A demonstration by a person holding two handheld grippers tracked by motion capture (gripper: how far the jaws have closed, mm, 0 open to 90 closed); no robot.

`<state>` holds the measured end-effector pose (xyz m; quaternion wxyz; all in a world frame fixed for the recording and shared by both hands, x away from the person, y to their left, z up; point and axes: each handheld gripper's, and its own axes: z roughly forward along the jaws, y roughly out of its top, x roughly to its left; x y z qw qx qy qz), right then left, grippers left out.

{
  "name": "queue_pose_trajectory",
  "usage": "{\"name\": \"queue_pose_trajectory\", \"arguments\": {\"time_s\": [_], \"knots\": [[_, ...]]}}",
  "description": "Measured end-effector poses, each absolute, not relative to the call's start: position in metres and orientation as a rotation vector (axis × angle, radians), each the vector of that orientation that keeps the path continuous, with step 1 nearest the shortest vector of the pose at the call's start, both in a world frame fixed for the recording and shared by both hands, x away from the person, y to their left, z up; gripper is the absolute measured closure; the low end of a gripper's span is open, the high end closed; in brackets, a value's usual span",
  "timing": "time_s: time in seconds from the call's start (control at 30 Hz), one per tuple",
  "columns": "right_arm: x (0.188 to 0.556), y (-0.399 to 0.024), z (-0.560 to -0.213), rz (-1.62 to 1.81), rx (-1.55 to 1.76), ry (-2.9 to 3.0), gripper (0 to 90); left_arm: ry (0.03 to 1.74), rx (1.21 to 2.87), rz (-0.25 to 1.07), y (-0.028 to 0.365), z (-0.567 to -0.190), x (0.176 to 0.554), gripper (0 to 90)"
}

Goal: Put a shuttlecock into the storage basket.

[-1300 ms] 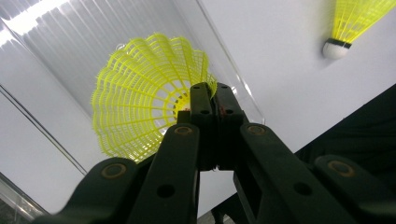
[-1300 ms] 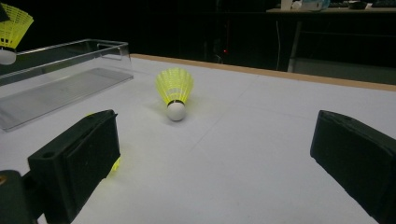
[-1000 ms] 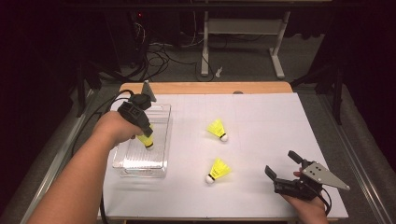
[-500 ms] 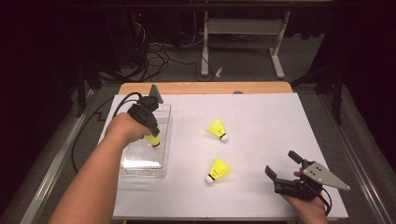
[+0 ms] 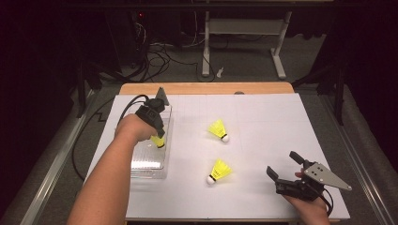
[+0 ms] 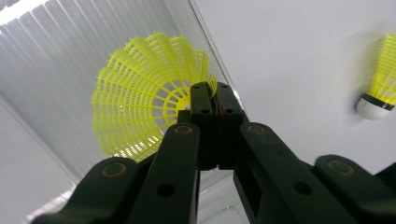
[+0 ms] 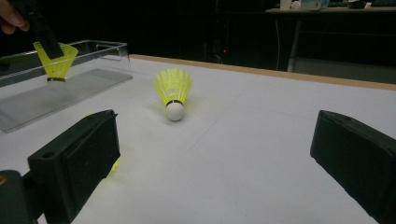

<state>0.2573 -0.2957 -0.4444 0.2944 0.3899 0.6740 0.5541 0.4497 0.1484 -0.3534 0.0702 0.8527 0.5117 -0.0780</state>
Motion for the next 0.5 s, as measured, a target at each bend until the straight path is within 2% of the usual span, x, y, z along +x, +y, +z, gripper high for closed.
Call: {"name": "queue_pose_trajectory", "arguments": {"time_s": [0.5], "knots": [[0.2576, -0.2959, -0.4449, 1.475, 1.039, 1.796, 2.0, 1.57, 2.567, -0.298, 0.1549, -0.3612, 0.4539, 89.3]]}}
